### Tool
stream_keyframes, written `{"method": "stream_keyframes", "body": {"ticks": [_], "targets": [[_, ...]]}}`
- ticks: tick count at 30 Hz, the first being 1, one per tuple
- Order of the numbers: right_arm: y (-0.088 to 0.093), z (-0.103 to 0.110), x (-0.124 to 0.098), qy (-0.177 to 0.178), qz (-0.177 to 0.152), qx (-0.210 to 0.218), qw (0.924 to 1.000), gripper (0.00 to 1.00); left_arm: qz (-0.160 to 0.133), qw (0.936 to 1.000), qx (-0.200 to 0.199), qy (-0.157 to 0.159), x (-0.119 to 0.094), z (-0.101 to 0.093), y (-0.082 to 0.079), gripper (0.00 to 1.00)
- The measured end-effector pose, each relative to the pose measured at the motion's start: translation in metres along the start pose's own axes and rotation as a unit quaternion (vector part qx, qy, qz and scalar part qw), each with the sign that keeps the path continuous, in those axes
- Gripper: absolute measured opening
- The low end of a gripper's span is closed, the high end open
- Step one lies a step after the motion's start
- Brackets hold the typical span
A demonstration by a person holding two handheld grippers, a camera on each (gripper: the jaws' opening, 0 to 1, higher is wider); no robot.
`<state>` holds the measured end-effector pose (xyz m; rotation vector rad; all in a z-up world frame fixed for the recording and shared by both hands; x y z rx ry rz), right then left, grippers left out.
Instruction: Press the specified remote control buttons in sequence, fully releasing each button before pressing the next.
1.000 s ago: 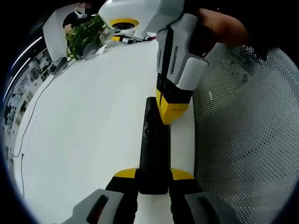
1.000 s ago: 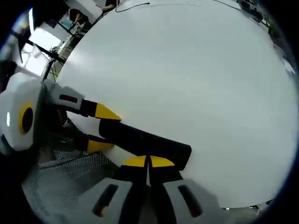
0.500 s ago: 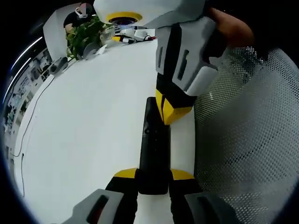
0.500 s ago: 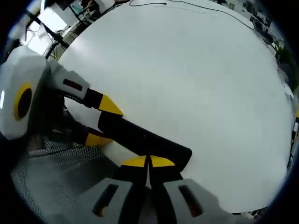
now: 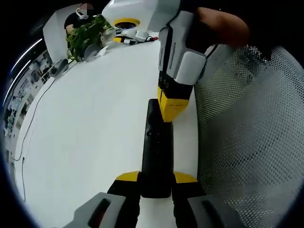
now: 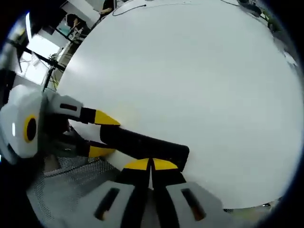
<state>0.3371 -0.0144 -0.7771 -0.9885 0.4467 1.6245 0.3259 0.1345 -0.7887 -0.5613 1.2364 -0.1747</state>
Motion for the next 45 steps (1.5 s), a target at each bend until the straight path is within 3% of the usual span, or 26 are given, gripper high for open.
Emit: {"method": "stream_keyframes", "body": {"ticks": [8, 19, 26, 32, 45], "targets": [[0.0, -0.003, -0.003, -0.006, -0.015, 0.02, 0.9997, 0.0, 0.0, 1.0, 0.0, 0.0, 0.0, 0.0, 0.0, 0.25], [0.003, 0.001, 0.003, -0.007, 0.009, 0.013, 0.9998, 0.0, 0.001, 1.0, 0.001, -0.001, 0.0, -0.001, 0.0, 0.25], [0.003, 0.001, 0.005, -0.001, 0.017, -0.002, 0.9999, 0.0, 0.002, 1.0, 0.001, -0.001, 0.0, -0.001, 0.0, 0.25], [0.003, 0.006, 0.007, 0.02, 0.03, -0.043, 0.9984, 0.0, 0.002, 1.0, -0.001, 0.0, 0.0, 0.0, 0.0, 0.25], [0.002, -0.001, 0.004, -0.005, 0.014, 0.012, 0.9998, 0.0, 0.0, 1.0, 0.001, 0.001, 0.0, 0.0, 0.0, 0.25]]}}
Point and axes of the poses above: the point that each gripper's makers call its tool centre point, and the gripper's own axes: x roughly forward along the fingers, z roughly to its left, y roughly out of its underside, the point moved 9 cm from there along -x, roughly backward along the fingers, and after that the axes turned 14 degrees about -y, right-handed, at the moved point
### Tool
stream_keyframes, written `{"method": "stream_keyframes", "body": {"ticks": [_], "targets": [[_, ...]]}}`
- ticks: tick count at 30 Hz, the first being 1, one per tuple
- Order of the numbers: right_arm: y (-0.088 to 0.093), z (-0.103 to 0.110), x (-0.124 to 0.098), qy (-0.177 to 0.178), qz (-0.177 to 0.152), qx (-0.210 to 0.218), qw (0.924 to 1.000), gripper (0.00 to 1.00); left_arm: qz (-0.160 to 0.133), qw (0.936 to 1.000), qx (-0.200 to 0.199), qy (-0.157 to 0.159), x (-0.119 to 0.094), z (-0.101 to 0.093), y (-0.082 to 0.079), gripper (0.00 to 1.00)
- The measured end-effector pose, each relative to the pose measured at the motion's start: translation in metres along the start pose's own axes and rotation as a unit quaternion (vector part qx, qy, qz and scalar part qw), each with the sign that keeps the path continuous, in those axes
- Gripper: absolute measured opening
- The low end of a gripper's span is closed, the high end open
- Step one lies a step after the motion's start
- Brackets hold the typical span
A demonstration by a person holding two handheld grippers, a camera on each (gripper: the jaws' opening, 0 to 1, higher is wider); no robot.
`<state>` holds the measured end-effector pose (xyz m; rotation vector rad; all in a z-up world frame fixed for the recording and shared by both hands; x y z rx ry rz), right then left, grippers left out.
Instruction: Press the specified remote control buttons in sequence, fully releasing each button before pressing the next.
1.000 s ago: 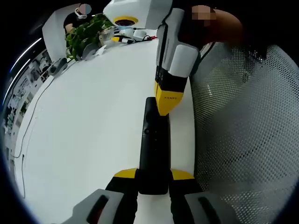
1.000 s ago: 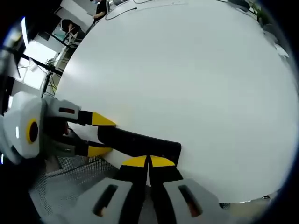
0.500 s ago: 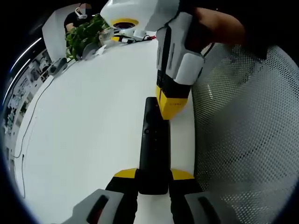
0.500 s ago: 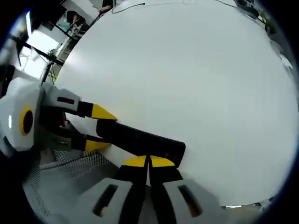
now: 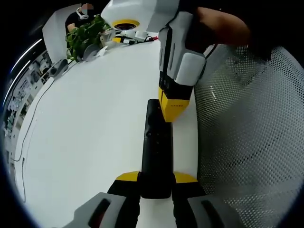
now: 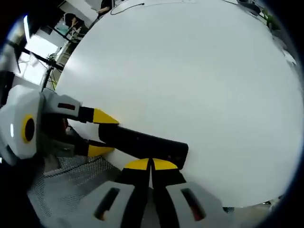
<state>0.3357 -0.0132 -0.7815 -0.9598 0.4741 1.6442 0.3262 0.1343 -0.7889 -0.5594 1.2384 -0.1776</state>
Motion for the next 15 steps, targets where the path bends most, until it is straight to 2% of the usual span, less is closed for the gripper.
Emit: {"method": "stream_keyframes", "body": {"ticks": [10, 15], "targets": [[-0.0066, 0.0042, -0.0006, 0.004, -0.023, -0.023, 0.9995, 0.0, -0.001, 1.0, -0.001, 0.001, 0.0006, 0.0005, -0.0002, 0.25], [-0.0058, 0.003, 0.0012, 0.002, -0.017, -0.022, 0.9996, 0.0, -0.002, 1.0, -0.002, 0.002, 0.0007, 0.0006, -0.0002, 0.25]]}}
Point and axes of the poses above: the point that each gripper's makers call its tool centre point, and the gripper's own axes: x roughly forward along the fingers, z roughly to its left, y roughly out of its underside, the point moved 9 cm from there along -x, roughly backward along the fingers, and after that the axes turned 14 degrees about -y, right-handed, at the moved point
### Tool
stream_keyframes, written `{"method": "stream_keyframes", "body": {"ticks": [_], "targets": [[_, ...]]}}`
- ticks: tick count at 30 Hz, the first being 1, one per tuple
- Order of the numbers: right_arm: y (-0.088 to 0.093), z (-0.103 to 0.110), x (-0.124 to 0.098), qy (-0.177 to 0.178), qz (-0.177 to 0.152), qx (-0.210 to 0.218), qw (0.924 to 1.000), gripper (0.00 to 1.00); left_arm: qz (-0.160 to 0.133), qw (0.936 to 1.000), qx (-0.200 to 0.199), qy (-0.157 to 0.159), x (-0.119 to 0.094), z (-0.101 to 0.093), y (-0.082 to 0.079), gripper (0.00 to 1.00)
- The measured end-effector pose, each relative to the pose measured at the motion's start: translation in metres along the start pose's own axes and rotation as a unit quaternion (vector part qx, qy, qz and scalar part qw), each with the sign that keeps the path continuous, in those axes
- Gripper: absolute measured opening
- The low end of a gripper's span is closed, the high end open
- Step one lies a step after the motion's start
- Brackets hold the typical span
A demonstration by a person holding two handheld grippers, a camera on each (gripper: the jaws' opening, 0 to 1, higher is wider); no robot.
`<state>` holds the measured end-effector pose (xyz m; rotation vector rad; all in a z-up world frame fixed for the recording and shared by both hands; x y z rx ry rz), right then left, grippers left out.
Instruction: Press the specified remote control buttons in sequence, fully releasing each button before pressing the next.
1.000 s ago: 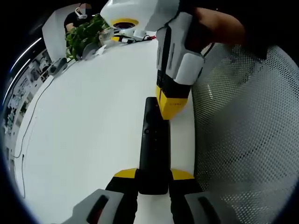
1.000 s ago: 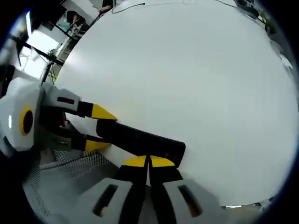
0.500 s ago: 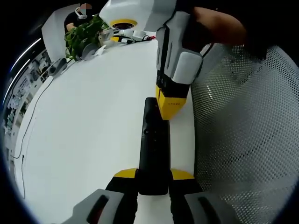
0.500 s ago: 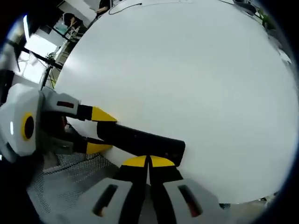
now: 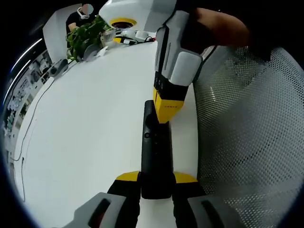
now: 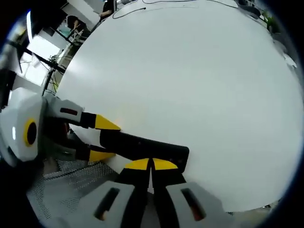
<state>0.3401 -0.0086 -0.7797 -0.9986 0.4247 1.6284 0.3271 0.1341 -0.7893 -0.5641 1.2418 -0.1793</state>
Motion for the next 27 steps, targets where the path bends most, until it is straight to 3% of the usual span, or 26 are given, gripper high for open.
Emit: {"method": "stream_keyframes", "body": {"ticks": [9, 20, 23, 27], "targets": [[0.0008, -0.0004, 0.0017, 0.002, -0.001, -0.013, 0.9999, 0.0, 0.002, 1.0, 0.002, 0.001, 0.0003, 0.0001, -0.0004, 0.25], [0.0024, -0.0037, 0.0, -0.018, -0.017, 0.01, 0.9997, 0.0, 0.001, 1.0, 0.0, 0.0, -0.0004, 0.0001, 0.0003, 0.25], [0.0027, -0.0059, -0.001, -0.034, -0.025, 0.041, 0.9982, 0.0, 0.001, 1.0, 0.001, -0.001, -0.0008, -0.0003, 0.0004, 0.25], [0.0027, -0.005, -0.0015, -0.036, -0.025, 0.047, 0.9979, 0.0, 0.0, 1.0, 0.0, -0.001, -0.0011, -0.0001, 0.0007, 0.25]]}}
Point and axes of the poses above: the point that each gripper's makers call its tool centre point, and the gripper's own axes: x roughly forward along the fingers, z roughly to its left, y roughly out of its underside, the point moved 9 cm from there along -x, roughly backward along the fingers, and after that the axes turned 14 degrees about -y, right-handed, at the moved point
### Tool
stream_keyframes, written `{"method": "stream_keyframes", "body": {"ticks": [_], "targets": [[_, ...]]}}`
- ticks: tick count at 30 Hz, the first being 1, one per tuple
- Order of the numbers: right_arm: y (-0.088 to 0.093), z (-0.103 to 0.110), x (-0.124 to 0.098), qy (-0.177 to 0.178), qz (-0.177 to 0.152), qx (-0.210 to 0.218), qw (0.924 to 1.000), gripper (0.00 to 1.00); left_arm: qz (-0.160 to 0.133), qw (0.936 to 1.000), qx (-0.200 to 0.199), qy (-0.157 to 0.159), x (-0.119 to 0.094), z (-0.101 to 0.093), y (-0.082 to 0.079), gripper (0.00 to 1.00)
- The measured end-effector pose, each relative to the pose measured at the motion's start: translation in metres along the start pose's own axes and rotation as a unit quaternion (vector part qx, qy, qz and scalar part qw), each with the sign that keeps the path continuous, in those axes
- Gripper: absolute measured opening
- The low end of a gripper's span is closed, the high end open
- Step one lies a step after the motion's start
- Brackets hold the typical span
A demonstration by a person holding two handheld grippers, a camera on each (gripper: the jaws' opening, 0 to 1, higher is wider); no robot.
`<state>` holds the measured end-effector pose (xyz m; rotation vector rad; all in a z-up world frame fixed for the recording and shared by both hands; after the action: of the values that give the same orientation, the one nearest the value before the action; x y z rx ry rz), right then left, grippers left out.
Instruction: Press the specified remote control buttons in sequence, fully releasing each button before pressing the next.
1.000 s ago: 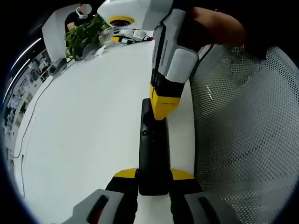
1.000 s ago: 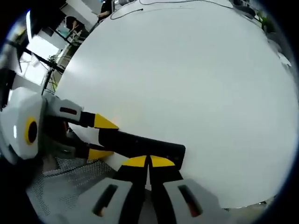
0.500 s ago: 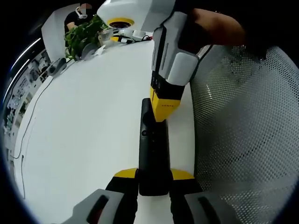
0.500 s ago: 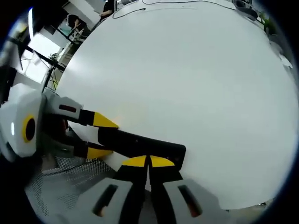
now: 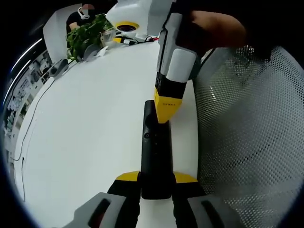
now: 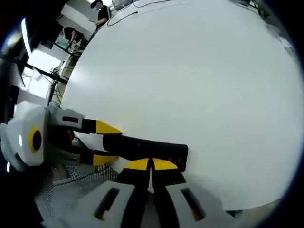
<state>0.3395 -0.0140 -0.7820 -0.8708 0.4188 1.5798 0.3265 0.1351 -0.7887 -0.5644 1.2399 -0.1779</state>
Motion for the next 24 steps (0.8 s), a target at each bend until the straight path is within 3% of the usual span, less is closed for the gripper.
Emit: {"method": "stream_keyframes", "body": {"ticks": [6, 18, 24], "targets": [[-0.0053, 0.0032, -0.0039, -0.01, -0.027, -0.002, 0.9996, 0.0, -0.002, 1.0, -0.001, -0.001, -0.0004, -0.0004, 0.0001, 0.25], [-0.0037, 0.0031, 0.0031, 0.018, -0.015, -0.045, 0.9987, 0.0, -0.002, 1.0, -0.001, -0.001, -0.0001, -0.0005, -0.0002, 0.25], [-0.0058, 0.0002, 0.0032, 0.021, -0.019, -0.041, 0.9988, 0.0, 0.0, 1.0, 0.0, 0.0, 0.0009, 0.0, -0.0016, 0.25]]}}
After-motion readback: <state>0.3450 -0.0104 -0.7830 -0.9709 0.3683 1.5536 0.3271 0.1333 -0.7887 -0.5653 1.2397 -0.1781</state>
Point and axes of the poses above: the point that each gripper's makers call its tool centre point, and the gripper's own axes: x roughly forward along the fingers, z roughly to its left, y roughly out of its underside, the point moved 9 cm from there along -x, roughly backward along the fingers, and after that the axes turned 14 degrees about -y, right-handed, at the moved point
